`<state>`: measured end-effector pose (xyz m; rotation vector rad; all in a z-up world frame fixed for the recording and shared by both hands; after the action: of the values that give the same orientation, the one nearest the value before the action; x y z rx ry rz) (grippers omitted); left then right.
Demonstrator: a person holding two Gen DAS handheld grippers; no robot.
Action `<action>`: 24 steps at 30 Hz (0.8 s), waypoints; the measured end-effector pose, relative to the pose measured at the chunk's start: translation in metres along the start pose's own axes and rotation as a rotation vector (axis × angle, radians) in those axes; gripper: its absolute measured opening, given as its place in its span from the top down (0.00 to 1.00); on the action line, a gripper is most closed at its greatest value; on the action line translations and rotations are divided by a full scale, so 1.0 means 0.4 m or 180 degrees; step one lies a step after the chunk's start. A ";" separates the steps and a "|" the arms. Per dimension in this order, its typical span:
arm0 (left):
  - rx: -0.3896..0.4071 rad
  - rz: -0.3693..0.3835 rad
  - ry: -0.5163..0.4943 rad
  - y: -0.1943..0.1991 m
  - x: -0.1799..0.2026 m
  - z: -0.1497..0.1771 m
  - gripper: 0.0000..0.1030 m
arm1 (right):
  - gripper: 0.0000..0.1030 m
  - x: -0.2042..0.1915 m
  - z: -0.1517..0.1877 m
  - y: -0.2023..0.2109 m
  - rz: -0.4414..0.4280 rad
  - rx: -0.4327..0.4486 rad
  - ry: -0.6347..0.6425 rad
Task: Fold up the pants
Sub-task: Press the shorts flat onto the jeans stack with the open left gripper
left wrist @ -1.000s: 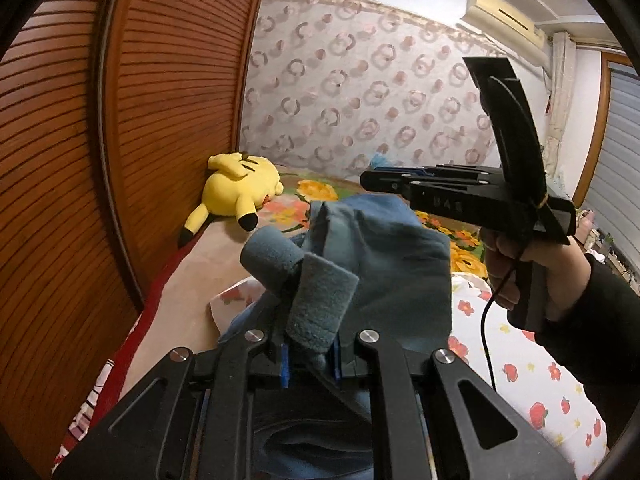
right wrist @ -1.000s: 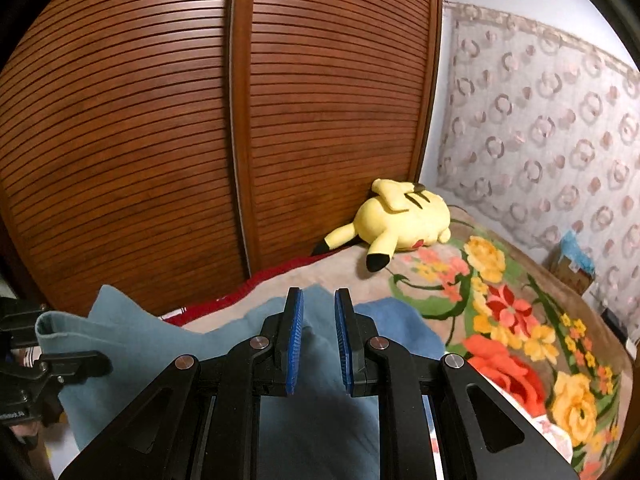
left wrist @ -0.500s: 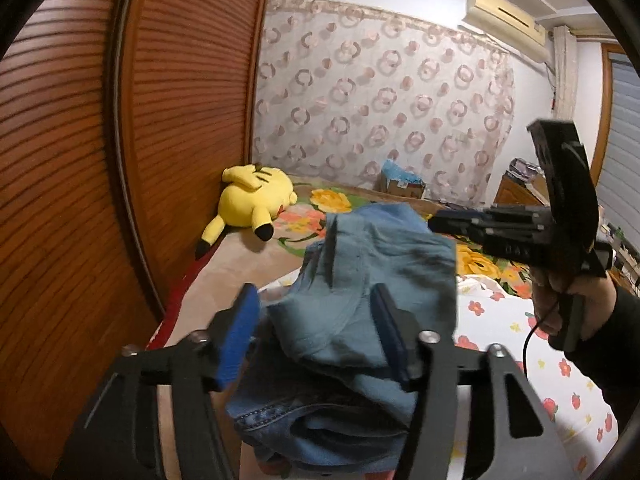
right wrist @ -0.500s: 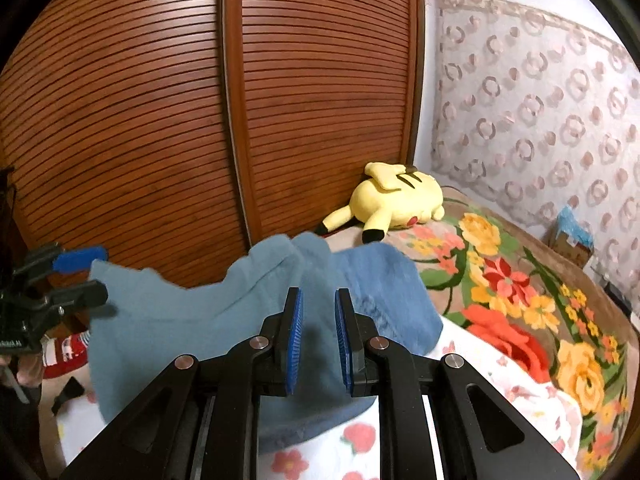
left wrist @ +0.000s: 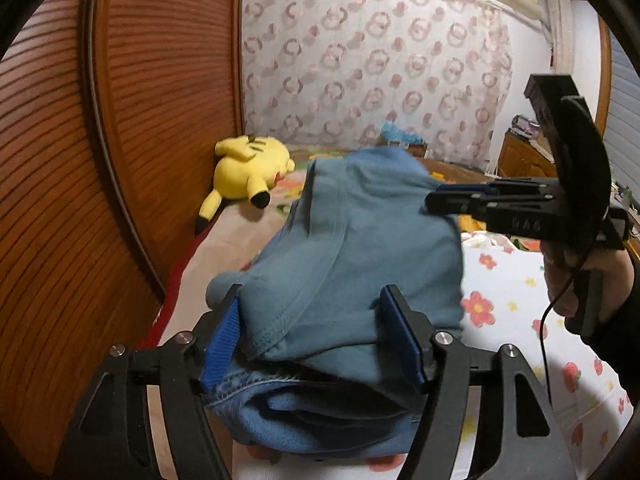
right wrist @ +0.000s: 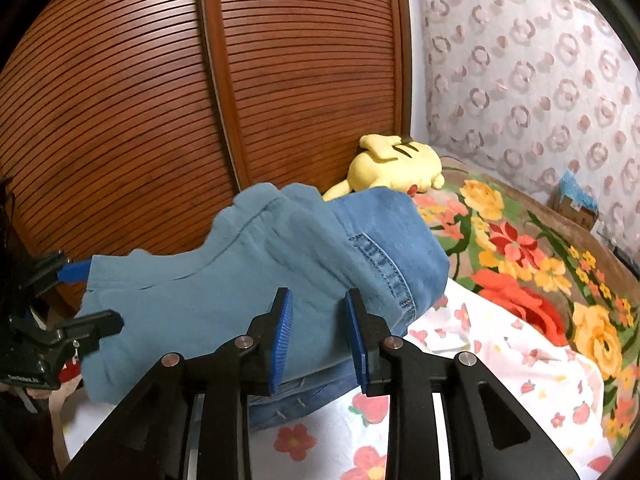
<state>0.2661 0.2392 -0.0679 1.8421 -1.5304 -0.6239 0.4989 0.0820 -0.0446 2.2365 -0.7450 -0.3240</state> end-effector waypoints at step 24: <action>0.0170 -0.0004 -0.0041 0.095 0.030 0.011 0.31 | 0.63 -0.074 0.106 0.153 0.0080 0.0242 -0.0206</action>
<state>0.2402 0.2227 -0.0421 1.8823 -1.5685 -0.6019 0.4315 0.0415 -0.0298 2.2951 -0.8316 -0.3626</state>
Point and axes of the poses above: each gripper's, at about its wrist camera, not at the fingertips, and y roughly against the way its jaws point, x to its right, z to its underside, the point moved 7 cm from there along -y, roughly the way its jaws point, and after that the axes turned 10 degrees about -x, right-handed, at the moved point
